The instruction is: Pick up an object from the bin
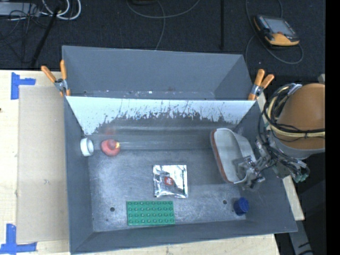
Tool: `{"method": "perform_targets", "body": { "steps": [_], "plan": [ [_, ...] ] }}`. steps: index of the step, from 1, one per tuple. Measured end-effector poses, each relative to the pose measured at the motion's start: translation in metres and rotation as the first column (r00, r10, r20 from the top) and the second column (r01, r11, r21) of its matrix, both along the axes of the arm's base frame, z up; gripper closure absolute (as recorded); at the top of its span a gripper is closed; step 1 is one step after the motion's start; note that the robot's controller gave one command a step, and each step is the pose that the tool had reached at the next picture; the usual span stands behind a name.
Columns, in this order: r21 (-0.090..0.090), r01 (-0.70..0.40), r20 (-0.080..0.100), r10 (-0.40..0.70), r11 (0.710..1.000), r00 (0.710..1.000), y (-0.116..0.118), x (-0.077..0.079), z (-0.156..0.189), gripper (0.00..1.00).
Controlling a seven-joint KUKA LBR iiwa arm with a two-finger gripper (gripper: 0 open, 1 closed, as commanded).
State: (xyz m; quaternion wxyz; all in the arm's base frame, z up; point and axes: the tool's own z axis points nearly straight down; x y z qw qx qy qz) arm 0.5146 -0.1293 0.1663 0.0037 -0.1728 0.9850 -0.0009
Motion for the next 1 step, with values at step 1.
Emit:
{"method": "perform_targets", "body": {
  "steps": [1],
  "plan": [
    [-0.001,-0.055,0.001,0.055,0.998,0.998,0.0223,-0.0137,0.1607,1.0]
  ]
}}
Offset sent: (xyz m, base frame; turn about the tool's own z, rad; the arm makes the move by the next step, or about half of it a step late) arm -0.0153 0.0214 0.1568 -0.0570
